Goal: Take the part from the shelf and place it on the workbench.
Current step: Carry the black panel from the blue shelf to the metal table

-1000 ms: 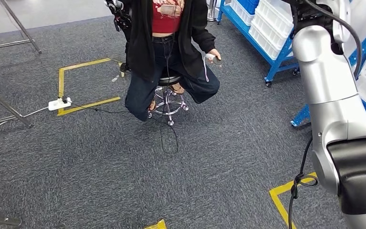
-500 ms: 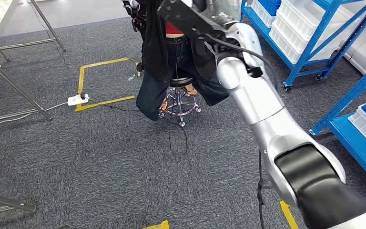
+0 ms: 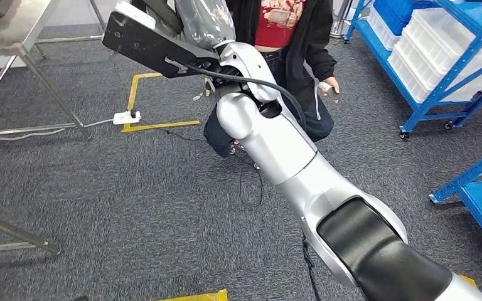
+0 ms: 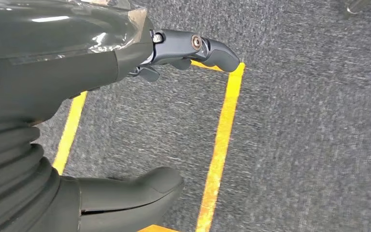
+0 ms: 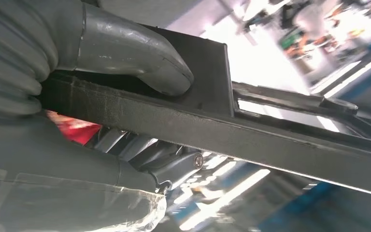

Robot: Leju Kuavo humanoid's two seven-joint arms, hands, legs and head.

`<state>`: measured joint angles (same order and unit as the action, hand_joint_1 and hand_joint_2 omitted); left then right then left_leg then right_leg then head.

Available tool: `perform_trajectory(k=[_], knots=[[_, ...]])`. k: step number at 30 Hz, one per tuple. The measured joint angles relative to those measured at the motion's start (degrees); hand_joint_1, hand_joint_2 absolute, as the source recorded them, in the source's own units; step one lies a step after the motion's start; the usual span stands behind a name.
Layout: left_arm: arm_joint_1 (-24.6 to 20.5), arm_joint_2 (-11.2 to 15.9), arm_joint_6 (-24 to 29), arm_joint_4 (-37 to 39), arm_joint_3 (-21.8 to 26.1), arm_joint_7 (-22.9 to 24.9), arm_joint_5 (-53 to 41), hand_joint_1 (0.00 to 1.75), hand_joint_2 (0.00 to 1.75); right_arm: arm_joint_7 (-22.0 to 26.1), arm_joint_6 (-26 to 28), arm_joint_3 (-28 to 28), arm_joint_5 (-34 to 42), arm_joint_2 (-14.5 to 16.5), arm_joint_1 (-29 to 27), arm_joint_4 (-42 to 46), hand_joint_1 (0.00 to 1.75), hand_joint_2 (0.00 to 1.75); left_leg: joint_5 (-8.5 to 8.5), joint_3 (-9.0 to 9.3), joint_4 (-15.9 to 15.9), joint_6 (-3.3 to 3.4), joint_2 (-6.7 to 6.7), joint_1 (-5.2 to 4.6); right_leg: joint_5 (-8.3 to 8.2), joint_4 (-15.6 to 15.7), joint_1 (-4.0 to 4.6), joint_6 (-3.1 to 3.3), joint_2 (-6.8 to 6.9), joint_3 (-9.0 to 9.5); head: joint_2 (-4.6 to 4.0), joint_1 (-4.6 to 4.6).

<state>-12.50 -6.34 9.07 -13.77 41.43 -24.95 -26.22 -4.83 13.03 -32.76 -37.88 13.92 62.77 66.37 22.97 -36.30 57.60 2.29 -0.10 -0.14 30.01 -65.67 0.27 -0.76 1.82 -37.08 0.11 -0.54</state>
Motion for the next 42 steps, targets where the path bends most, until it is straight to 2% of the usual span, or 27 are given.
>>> perform_trajectory(k=[2, 3, 4, 5, 7, 9, 11, 12, 14, 16, 17, 18, 19, 20, 22, 24, 27, 28, 29, 31, 33, 34, 35, 37, 39, 40, 42], knots=[[-0.3, -0.2, 0.0, 0.0, -0.3, 0.1, -0.3, 0.0, 1.75, -0.5, -0.3, -0.3, -0.8, 0.2, -0.2, -0.3, 1.75, 1.75, -0.05, -0.01, 0.0, 0.15, -1.22, 0.1, 2.54, -7.6, -0.22, 0.05, -1.25, -3.79, 0.0, -0.04], [-0.3, -0.3, 0.0, 0.0, -0.4, 0.2, -0.4, 0.0, 1.75, -0.9, -0.5, -0.5, -1.4, 0.2, -0.4, -0.5, 1.75, 1.75, -0.05, -0.01, 0.0, 0.14, -1.86, 0.13, 2.91, -9.6, -0.29, -0.19, -1.4, -4.99, 0.0, -0.04], [-0.3, -0.5, 0.0, 0.0, -0.5, 0.3, -0.5, 0.0, 1.75, -1.3, -0.5, -0.6, -2.0, 0.3, -0.6, -0.7, 1.75, 1.75, -0.05, 0.0, 0.0, 0.12, -2.53, 0.18, 2.31, -9.2, -0.36, -0.62, -1.48, -5.08, 0.0, -0.05], [-0.3, -0.6, 0.0, 0.0, -0.6, 0.4, -0.6, 0.0, 1.75, -1.6, -0.5, -0.6, -2.5, 0.3, -0.8, -0.8, 1.75, 1.75, -0.03, 0.0, 0.1, 0.08, -3.19, 0.24, 0.86, -6.5, -0.46, -1.15, -1.63, -4.01, 0.0, -0.07], [-0.3, -0.7, 0.0, 0.0, -0.6, 0.5, -0.8, 0.0, 1.75, -2.1, -0.6, -0.4, -3.2, 0.2, -0.8, -0.8, 1.75, 1.75, 0.09, -0.05, 0.3, -0.2, -4.38, 0.27, -2.68, 2.0, -0.75, -1.94, -2.8, -0.29, 0.0, -0.07], [-0.3, -0.8, 0.0, 0.0, -0.6, 0.6, -0.8, 0.0, 1.75, -2.4, -1.0, 0.1, -3.6, 0.1, -0.7, -0.8, 1.75, 1.75, 0.2, -0.25, 0.6, -0.69, -5.21, 0.24, -4.39, 6.6, -0.92, -1.73, -3.6, 1.95, 0.0, -0.02], [-0.1, -0.8, 0.0, 0.0, -0.6, 0.6, -0.9, 0.0, 1.75, -2.7, -1.6, 0.8, -4.0, -0.2, -0.6, -0.8, 1.75, 1.75, 0.12, -0.46, 0.5, -1.33, -5.78, 0.45, -4.63, 7.1, -0.82, -1.03, -3.13, 2.27, 0.0, 0.01], [0.1, -0.8, 0.0, 0.0, -0.6, 0.6, -1.0, 0.0, 1.75, -2.8, -1.8, 1.2, -4.1, -0.3, -0.6, -0.8, 1.75, 1.75, 0.24, -0.62, 0.6, -1.63, -5.45, 0.57, -4.79, 7.3, -0.88, -0.69, -2.82, 2.39, 0.0, 0.02], [0.2, -0.9, 0.1, 0.0, -0.7, 0.6, -1.1, 0.0, 1.75, -2.9, -2.4, 2.0, -4.5, -0.6, -0.5, -0.7, 1.75, 1.75, 1.86, -1.8, 3.0, -2.22, -3.32, 0.64, -5.03, 7.7, -1.11, 0.08, -2.15, 2.62, 0.0, 0.07], [0.1, -1.0, 0.1, 0.0, -0.7, 0.6, -1.1, 0.0, 1.75, -3.0, -3.0, 2.7, -5.1, -1.0, -0.6, -0.7, 1.75, 1.75, 5.26, -5.02, 9.6, -2.72, -1.0, 0.81, -4.97, 7.8, -1.11, 0.56, -1.36, 2.76, 0.0, 0.1], [0.1, -1.1, 0.1, 0.0, -0.7, 0.6, -1.1, 0.0, 1.75, -3.0, -3.3, 3.1, -5.3, -1.3, -0.6, -0.7, 1.75, 1.75, 6.72, -6.96, 13.4, -2.94, -0.6, 0.97, -4.9, 7.8, -1.05, 0.65, -0.89, 2.78, 0.0, 0.1], [0.2, -1.1, 0.2, 0.0, -0.7, 0.6, -1.0, 0.0, 1.75, -3.0, -3.6, 3.4, -5.4, -1.6, -0.8, -0.7, 1.75, 1.75, 7.38, -8.36, 16.0, -3.13, -0.42, 1.12, -4.85, 7.8, -1.01, 0.7, -0.39, 2.79, 0.0, 0.09], [0.3, -1.1, 0.2, 0.0, -0.7, 0.5, -0.8, 0.0, 1.75, -2.8, -3.9, 3.7, -5.3, -1.9, -0.9, -0.8, 1.75, 1.75, 7.01, -8.81, 16.6, -3.27, -0.29, 1.25, -4.81, 7.8, -1.0, 0.73, 0.08, 2.8, 0.0, 0.1], [0.4, -1.1, 0.3, 0.0, -0.7, 0.3, -0.6, 0.0, 1.75, -2.4, -4.0, 4.0, -5.2, -2.1, -1.0, -0.9, 1.75, 1.75, 5.6, -7.99, 14.8, -3.34, -0.05, 1.37, -4.77, 7.8, -1.0, 0.73, 0.5, 2.82, 0.0, 0.09], [0.6, -1.0, 0.3, 0.0, -0.6, -0.1, -0.1, 0.0, 1.75, -1.5, -4.2, 4.7, -5.0, -2.4, -1.0, -1.2, 1.75, 1.75, 2.03, -4.0, 7.0, -3.34, 1.64, 1.35, -4.59, 7.8, -0.88, 0.54, 1.19, 2.93, 0.0, 0.09], [0.6, -1.0, 0.3, 0.0, -0.6, -0.5, 0.3, 0.0, 1.75, -0.7, -4.2, 5.3, -4.8, -2.5, -1.0, -1.5, 1.75, 1.75, 0.42, -1.23, 1.7, -2.96, 2.98, 1.02, -4.3, 7.7, -0.42, 0.06, 1.81, 3.0, 0.0, -0.03], [0.7, -0.9, 0.3, 0.0, -0.6, -0.8, 0.6, 0.0, 1.75, -0.1, -4.2, 5.6, -4.4, -2.6, -0.9, -1.9, 1.75, 1.75, 0.3, -0.89, 0.8, -1.84, 1.81, 0.57, -3.84, 7.6, -0.17, -0.79, 2.84, 3.15, 0.0, -0.22], [0.8, -0.9, 0.3, 0.0, -0.6, -0.8, 0.7, 0.0, 1.75, 0.0, -4.2, 5.7, -4.4, -2.6, -0.9, -2.1, 1.75, 1.75, 0.17, -0.75, 0.6, -1.38, 1.28, 0.56, -3.4, 7.0, -0.26, -0.99, 2.46, 2.97, 0.0, -0.24], [0.8, -0.9, 0.3, -0.1, -0.6, -0.8, 0.8, 0.0, 1.75, 0.1, -4.2, 5.8, -4.3, -2.6, -0.9, -2.2, 1.75, 1.75, 0.02, -0.58, 0.4, -0.91, 0.8, 0.62, -2.59, 5.5, -0.35, -1.02, 1.64, 2.3, 0.0, -0.25], [0.8, -0.8, 0.3, -0.2, -0.6, -0.9, 1.0, 0.0, 1.75, 0.6, -4.1, 6.1, -4.2, -2.7, -1.0, -2.6, 1.75, 1.75, -0.11, -0.43, 0.2, -0.29, -0.26, 0.67, 0.21, -1.2, -0.57, -0.61, -0.45, -0.92, 0.0, -0.34], [0.8, -0.8, 0.3, -0.3, -0.5, -0.9, 1.0, 0.0, 1.75, 1.2, -4.1, 6.4, -4.0, -2.8, -1.3, -3.5, 1.75, 1.75, -0.1, -0.43, 0.2, -0.11, -1.6, 0.65, 2.45, -8.5, -0.62, -0.48, -1.33, -4.8, 0.0, -0.4], [0.9, -0.8, 0.3, -0.3, -0.5, -0.9, 1.1, 0.0, 1.75, 1.6, -4.0, 6.4, -3.9, -2.8, -1.5, -3.9, 1.75, 1.75, -0.09, -0.42, 0.3, -0.1, -2.31, 0.63, 2.46, -9.7, -0.61, -0.7, -1.49, -5.61, 0.0, -0.4], [1.0, -0.9, 0.3, -0.3, -0.5, -0.9, 1.2, 0.0, 1.75, 1.9, -4.0, 6.5, -3.9, -2.7, -1.6, -4.4, 1.75, 1.75, -0.1, -0.41, 0.3, -0.12, -3.0, 0.62, 1.55, -8.3, -0.61, -1.06, -1.67, -5.19, 0.0, -0.4], [1.1, -0.9, 0.3, -0.3, -0.4, -0.9, 1.3, 0.0, 1.75, 2.4, -3.8, 6.5, -3.8, -2.5, -1.6, -5.0, 1.75, 1.75, -0.08, -0.39, 0.4, -0.23, -4.31, 0.62, -1.79, -0.3, -0.82, -1.77, -2.82, -1.64, 0.0, -0.4], [1.2, -0.9, 0.3, -0.3, -0.4, -1.0, 1.5, 0.0, 1.75, 2.8, -3.6, 6.5, -3.7, -2.1, -1.5, -5.5, 1.75, 1.75, 0.0, -0.51, 0.6, -0.61, -5.42, 0.48, -4.14, 6.1, -1.01, -1.8, -3.93, 1.55, 0.0, -0.37], [1.3, -0.9, 0.3, -0.3, -0.4, -1.0, 1.6, 0.0, 1.75, 2.9, -3.6, 6.5, -3.6, -2.0, -1.5, -5.8, 1.75, 1.75, -0.01, -0.59, 0.6, -0.9, -5.84, 0.48, -4.47, 7.2, -1.01, -1.58, -4.12, 2.17, 0.0, -0.36], [1.7, -0.8, 0.3, -0.3, -0.3, -1.0, 1.6, 0.0, 1.75, 3.0, -3.6, 6.5, -3.6, -1.6, -1.4, -6.3, 1.75, 1.75, -0.1, -0.72, 0.4, -1.58, -6.34, 0.64, -4.7, 7.4, -1.02, -0.96, -3.28, 2.4, 0.0, -0.34]])
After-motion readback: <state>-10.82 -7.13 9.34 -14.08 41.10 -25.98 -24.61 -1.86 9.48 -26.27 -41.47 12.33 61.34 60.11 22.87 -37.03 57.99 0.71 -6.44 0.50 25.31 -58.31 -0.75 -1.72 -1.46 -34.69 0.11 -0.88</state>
